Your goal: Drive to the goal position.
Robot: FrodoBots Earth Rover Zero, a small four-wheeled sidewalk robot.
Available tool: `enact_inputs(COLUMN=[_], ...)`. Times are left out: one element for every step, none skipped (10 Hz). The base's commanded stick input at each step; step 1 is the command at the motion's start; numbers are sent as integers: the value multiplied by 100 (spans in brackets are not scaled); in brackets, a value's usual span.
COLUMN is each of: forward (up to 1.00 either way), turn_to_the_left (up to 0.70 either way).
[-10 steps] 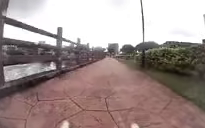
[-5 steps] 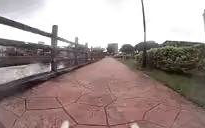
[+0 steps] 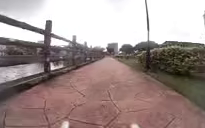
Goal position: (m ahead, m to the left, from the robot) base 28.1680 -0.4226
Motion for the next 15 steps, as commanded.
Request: enact_inputs(forward=[70, 70, 70, 70, 70, 70, 70, 70, 70, 70, 70, 70, 70, 70, 70], turn_to_the_left=[-24, -18, -12, -6, 0, 0, 0, 0, 0, 0, 0, 0, 0, 0, 0])
